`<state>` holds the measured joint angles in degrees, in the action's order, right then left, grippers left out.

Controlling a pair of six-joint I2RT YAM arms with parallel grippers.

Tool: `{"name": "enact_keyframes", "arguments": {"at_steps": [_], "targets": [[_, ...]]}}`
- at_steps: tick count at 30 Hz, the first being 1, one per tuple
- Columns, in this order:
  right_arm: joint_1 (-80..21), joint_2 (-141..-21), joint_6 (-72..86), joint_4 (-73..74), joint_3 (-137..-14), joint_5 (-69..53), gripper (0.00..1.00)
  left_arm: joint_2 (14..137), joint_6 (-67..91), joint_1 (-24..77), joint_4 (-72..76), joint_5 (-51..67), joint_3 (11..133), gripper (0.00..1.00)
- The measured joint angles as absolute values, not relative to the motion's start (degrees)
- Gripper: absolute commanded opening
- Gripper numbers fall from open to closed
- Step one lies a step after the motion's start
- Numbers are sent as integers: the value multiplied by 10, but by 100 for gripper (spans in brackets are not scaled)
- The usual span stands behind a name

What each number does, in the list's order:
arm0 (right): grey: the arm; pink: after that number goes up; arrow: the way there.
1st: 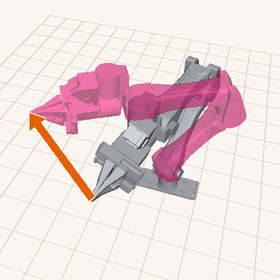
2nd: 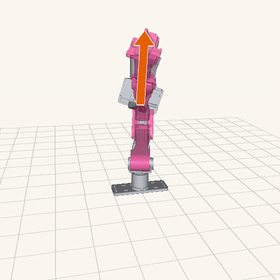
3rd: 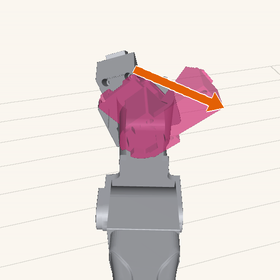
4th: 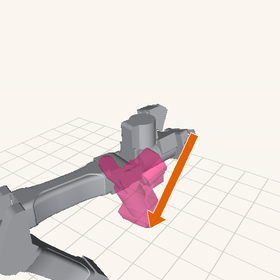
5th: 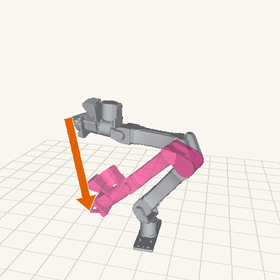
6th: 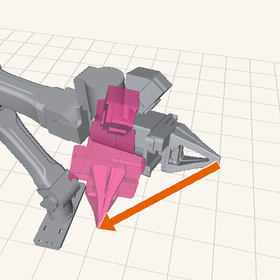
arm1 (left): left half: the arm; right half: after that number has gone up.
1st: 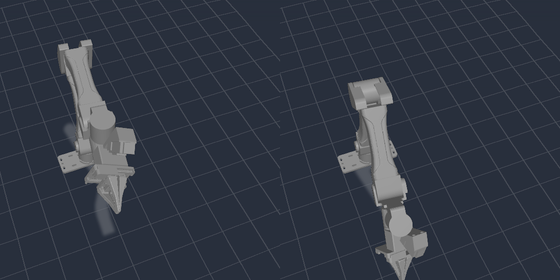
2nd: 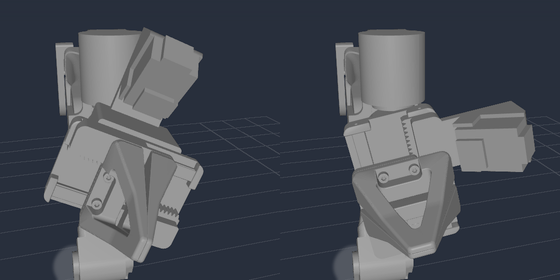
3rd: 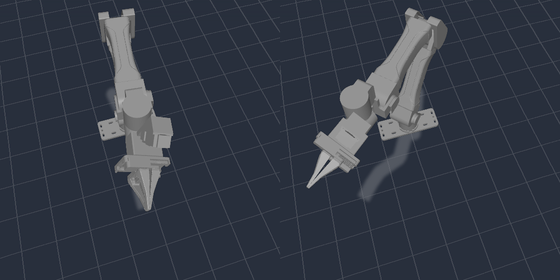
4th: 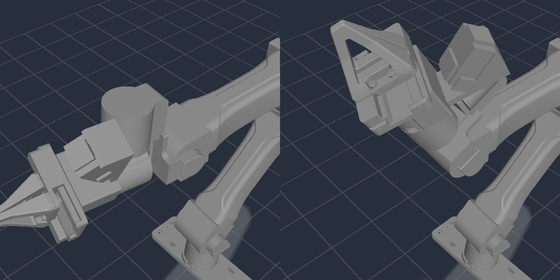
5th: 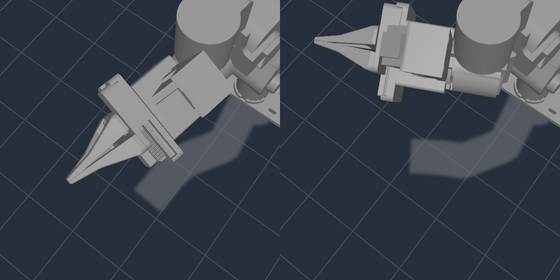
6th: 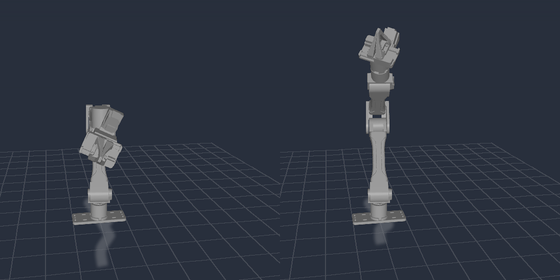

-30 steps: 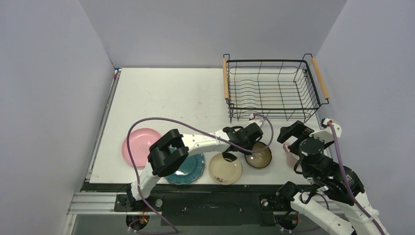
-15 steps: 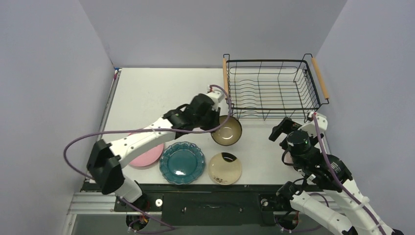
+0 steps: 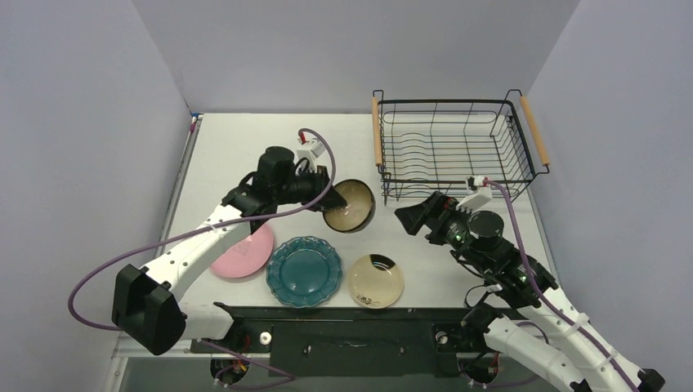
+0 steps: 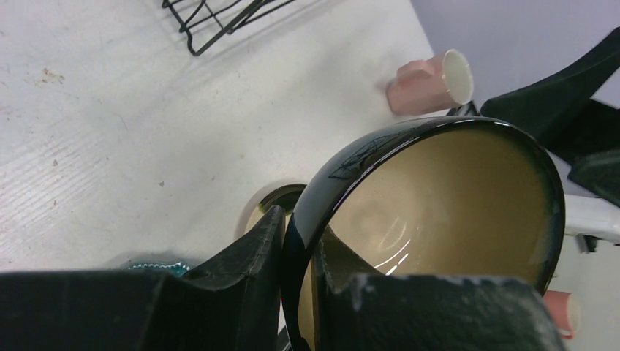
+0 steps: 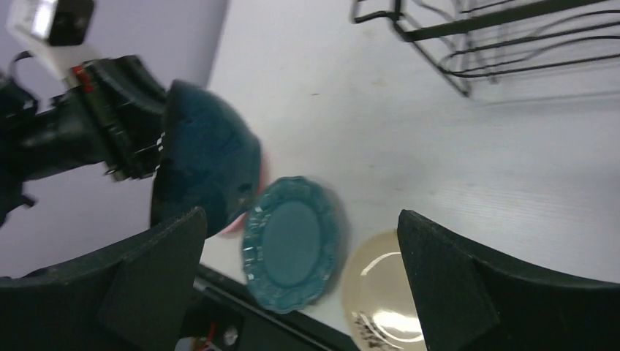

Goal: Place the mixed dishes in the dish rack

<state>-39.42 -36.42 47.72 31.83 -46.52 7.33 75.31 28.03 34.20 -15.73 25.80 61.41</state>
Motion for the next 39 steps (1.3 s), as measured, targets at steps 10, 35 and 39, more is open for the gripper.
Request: {"name": "enact_keyframes", "arguments": {"at_steps": [10,35,39], "targets": [[-435,-426,554,6,-394,-95,100,735,377,303,18,398,542,0],[-571,-532,562,-16,-427,85,86,748,417,279,77,417,501,0],[-571,-531,573,-16,-426,102,74,745,415,279,74,412,501,0]]}}
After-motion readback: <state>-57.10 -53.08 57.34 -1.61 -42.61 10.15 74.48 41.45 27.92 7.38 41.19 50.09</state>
